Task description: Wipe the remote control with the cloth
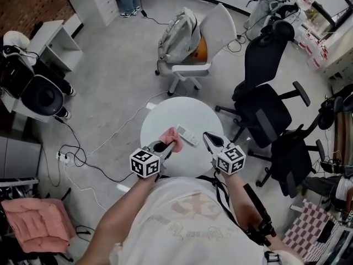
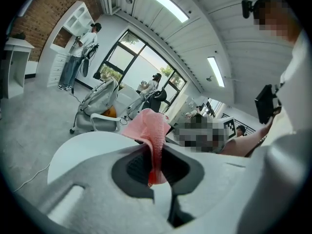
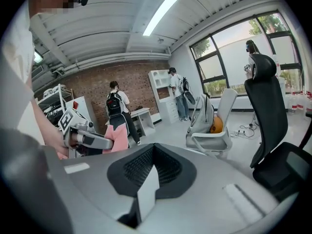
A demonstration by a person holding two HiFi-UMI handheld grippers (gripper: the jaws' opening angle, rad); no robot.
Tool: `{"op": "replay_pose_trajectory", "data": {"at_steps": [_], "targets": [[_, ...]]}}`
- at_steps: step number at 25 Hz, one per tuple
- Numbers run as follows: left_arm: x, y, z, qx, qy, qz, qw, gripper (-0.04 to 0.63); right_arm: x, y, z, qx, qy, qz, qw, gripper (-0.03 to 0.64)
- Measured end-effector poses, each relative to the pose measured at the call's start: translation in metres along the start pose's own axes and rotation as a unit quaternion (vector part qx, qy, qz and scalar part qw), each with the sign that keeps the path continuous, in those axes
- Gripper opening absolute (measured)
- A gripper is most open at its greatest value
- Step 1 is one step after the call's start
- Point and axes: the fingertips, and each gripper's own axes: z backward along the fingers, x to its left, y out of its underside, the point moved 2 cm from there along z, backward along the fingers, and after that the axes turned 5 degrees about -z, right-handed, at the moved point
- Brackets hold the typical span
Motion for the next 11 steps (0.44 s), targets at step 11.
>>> {"op": "replay_pose_trajectory", "data": {"at_steps": [11], "targets": [[0.010, 0.003, 0.008, 0.010, -0.001, -0.005, 0.9999, 0.023, 0.014, 0.005, -0.004, -0.001, 0.004, 0.000, 1.000, 0.006]]}}
